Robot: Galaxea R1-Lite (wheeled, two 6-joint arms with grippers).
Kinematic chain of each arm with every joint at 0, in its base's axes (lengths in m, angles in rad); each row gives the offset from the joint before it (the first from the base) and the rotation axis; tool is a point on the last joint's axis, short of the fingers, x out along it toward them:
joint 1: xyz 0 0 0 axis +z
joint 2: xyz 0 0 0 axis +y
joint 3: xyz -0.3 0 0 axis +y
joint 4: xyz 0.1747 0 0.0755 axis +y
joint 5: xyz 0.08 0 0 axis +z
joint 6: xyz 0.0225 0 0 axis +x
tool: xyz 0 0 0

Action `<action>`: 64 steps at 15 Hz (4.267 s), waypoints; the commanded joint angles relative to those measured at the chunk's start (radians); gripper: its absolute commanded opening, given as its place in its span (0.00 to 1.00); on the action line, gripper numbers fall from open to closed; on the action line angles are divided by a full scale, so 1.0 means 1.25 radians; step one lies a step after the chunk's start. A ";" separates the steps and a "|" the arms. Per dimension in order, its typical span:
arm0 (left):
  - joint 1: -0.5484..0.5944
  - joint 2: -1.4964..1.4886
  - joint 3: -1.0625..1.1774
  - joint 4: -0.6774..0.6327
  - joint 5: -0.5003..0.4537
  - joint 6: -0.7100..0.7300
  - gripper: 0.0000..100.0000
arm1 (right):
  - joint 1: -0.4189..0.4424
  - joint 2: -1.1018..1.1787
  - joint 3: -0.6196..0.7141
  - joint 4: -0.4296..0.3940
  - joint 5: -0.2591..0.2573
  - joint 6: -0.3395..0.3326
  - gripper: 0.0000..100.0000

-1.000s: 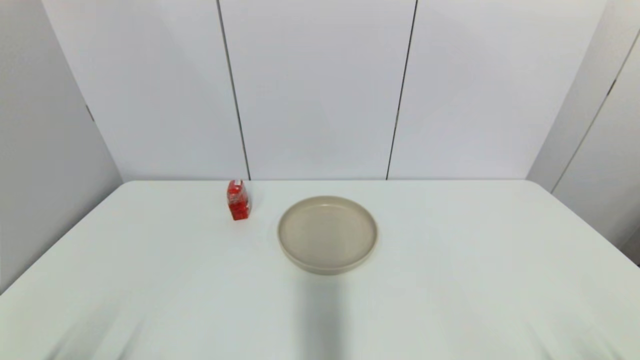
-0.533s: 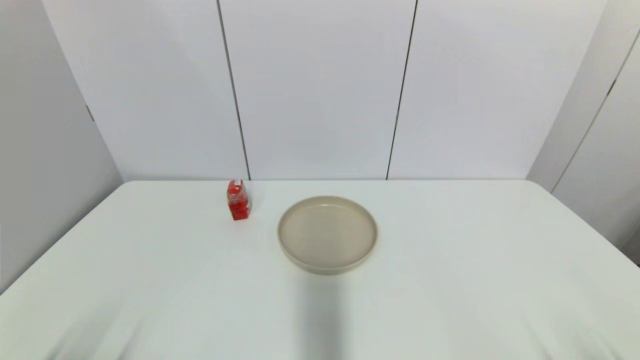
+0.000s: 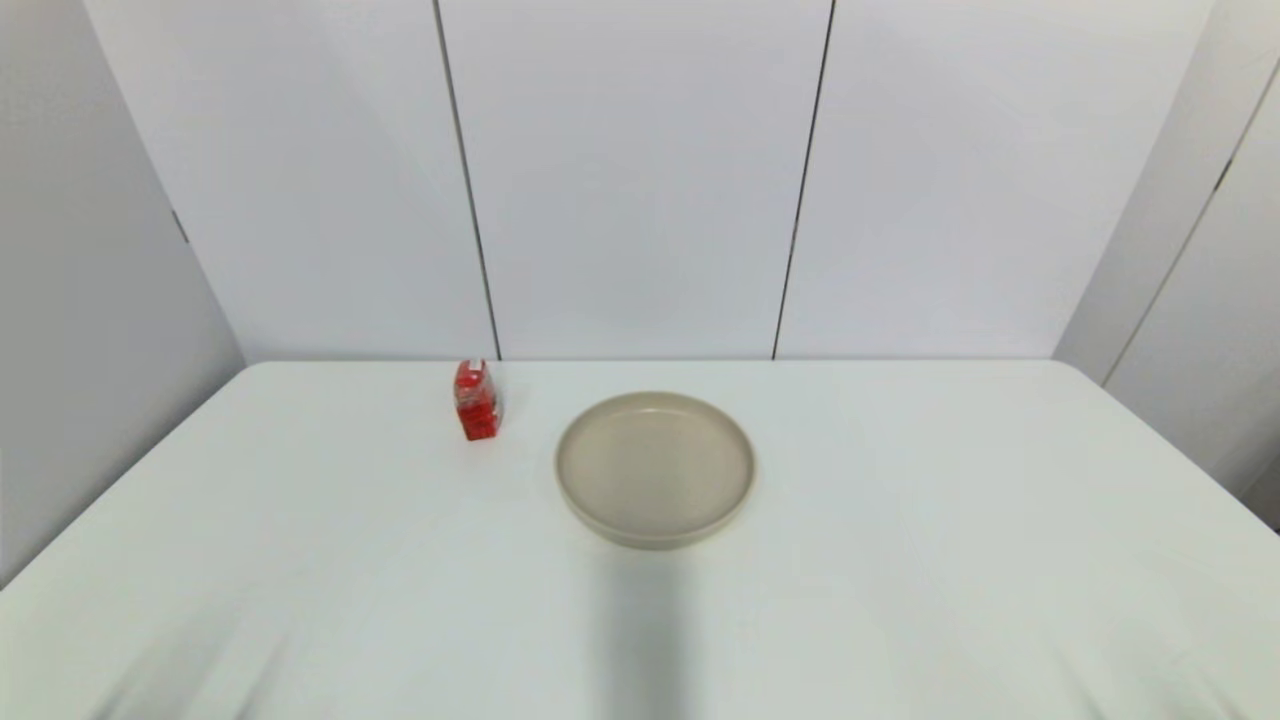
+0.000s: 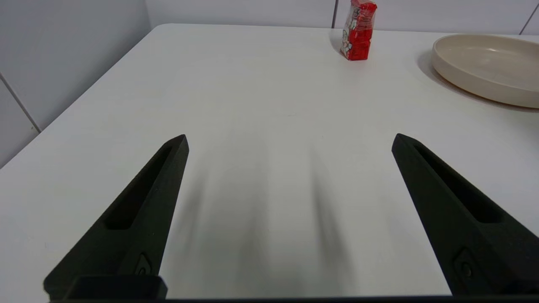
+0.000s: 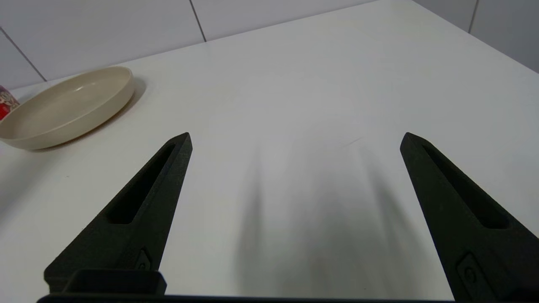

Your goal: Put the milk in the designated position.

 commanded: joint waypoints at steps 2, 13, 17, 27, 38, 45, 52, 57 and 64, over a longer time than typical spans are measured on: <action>0.001 0.006 -0.002 0.008 0.001 0.004 1.00 | 0.000 0.001 0.000 0.000 0.000 0.001 1.00; -0.044 0.326 -0.281 0.132 0.003 0.013 1.00 | 0.000 0.001 0.000 0.000 0.000 0.001 1.00; -0.089 0.564 -0.438 0.144 0.003 0.040 1.00 | 0.000 0.001 0.000 0.000 0.000 0.001 1.00; -0.296 1.096 -0.670 -0.003 0.011 -0.117 1.00 | 0.000 0.001 0.000 0.000 0.000 0.001 1.00; -0.342 1.400 -0.644 -0.317 0.253 -0.121 1.00 | 0.000 0.001 0.000 0.000 0.000 0.001 1.00; -0.325 1.567 -0.685 -0.517 0.257 -0.083 1.00 | 0.000 0.001 0.000 0.000 0.000 0.001 1.00; -0.274 1.637 -0.724 -0.647 0.255 0.007 1.00 | 0.000 0.001 0.000 0.000 0.000 0.001 1.00; -0.266 1.668 -0.729 -0.664 0.254 0.005 1.00 | 0.000 0.001 0.000 0.000 0.000 0.001 1.00; -0.267 1.710 -0.774 -0.677 0.253 -0.009 1.00 | 0.000 0.001 0.000 0.000 0.000 0.001 1.00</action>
